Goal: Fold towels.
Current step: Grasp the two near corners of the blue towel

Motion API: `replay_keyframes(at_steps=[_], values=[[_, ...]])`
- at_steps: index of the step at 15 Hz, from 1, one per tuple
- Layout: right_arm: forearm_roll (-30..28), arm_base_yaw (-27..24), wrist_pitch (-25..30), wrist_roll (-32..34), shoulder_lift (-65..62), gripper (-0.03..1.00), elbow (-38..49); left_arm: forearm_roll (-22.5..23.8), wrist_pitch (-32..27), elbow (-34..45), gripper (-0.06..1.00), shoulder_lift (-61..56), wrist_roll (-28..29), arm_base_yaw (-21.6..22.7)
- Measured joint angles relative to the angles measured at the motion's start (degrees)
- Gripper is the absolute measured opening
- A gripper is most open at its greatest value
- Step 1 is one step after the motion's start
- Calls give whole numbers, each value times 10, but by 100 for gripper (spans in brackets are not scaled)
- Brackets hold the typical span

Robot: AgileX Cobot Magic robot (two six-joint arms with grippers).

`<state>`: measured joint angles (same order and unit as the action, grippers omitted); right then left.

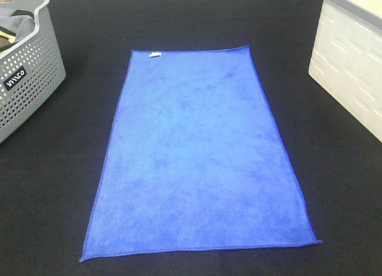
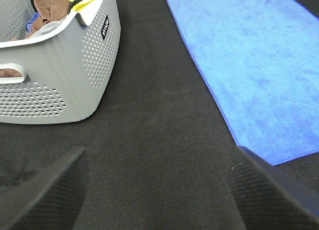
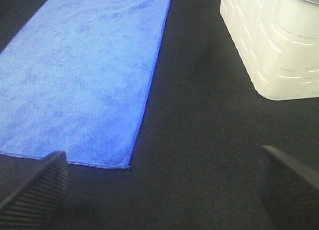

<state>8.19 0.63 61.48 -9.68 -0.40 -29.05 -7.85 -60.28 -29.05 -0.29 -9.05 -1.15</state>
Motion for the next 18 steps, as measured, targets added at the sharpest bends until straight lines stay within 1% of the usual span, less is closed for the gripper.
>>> replay_keyframes(at_steps=[18], values=[[0,0,0,0,0,94,0,0,0,0,74,0,0,0]])
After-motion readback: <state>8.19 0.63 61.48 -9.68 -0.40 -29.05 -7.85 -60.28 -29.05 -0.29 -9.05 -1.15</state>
